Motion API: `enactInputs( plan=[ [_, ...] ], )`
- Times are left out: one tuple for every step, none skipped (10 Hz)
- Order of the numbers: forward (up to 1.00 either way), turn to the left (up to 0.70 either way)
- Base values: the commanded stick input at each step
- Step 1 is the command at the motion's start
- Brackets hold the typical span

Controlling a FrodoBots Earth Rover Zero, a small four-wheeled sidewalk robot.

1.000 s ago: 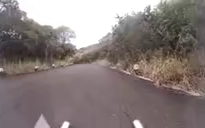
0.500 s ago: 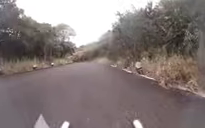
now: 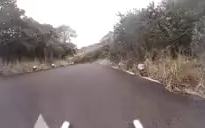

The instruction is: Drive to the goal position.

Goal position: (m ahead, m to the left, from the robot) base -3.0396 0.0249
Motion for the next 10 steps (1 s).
enactInputs(
  plan=[
    [0.5,0.0],
    [0.5,0.0],
    [0.5,0.0],
    [0.5,0.0],
    [0.5,0.0],
    [0.5,0.0],
    [0.5,0.0],
    [0.5,0.0],
    [0.5,0.0],
    [0.5,0.0]
  ],
)
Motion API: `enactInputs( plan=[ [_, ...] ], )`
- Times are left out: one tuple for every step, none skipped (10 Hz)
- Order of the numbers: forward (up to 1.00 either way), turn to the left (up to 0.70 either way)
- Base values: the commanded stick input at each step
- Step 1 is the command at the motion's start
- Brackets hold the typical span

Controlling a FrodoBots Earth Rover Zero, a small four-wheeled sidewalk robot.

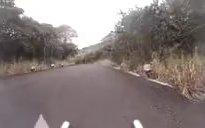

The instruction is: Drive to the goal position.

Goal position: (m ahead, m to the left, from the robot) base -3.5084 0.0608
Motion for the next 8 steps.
enactInputs(
  plan=[
    [0.5,0.0],
    [0.5,0.0],
    [0.5,0.0],
    [0.5,0.0],
    [0.5,0.0],
    [0.5,0.0],
    [0.5,0.0],
    [0.5,0.0]
  ],
)
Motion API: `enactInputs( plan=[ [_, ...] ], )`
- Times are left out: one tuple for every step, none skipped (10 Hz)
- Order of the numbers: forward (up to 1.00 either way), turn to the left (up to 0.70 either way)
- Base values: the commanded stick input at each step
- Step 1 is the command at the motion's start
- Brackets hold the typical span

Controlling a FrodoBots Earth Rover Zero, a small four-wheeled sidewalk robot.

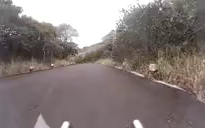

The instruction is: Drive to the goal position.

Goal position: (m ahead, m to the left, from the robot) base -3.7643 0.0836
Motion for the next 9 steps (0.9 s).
enactInputs(
  plan=[
    [0.5,0.0],
    [0.5,0.0],
    [0.5,0.0],
    [0.5,0.0],
    [0.5,0.0],
    [0.5,0.0],
    [0.5,0.0],
    [0.5,0.0],
    [0.5,0.0]
  ],
)
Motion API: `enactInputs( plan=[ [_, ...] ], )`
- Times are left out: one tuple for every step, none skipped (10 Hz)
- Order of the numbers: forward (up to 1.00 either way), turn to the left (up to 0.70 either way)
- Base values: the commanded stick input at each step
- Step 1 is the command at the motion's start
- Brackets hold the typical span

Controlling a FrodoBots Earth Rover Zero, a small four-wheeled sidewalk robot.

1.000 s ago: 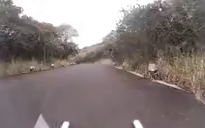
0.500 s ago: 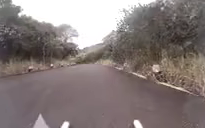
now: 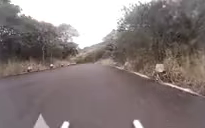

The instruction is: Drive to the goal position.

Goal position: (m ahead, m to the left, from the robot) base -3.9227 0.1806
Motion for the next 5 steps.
enactInputs(
  plan=[
    [0.5,0.0],
    [0.5,0.0],
    [0.5,0.0],
    [0.5,0.0],
    [0.5,0.0]
  ],
)
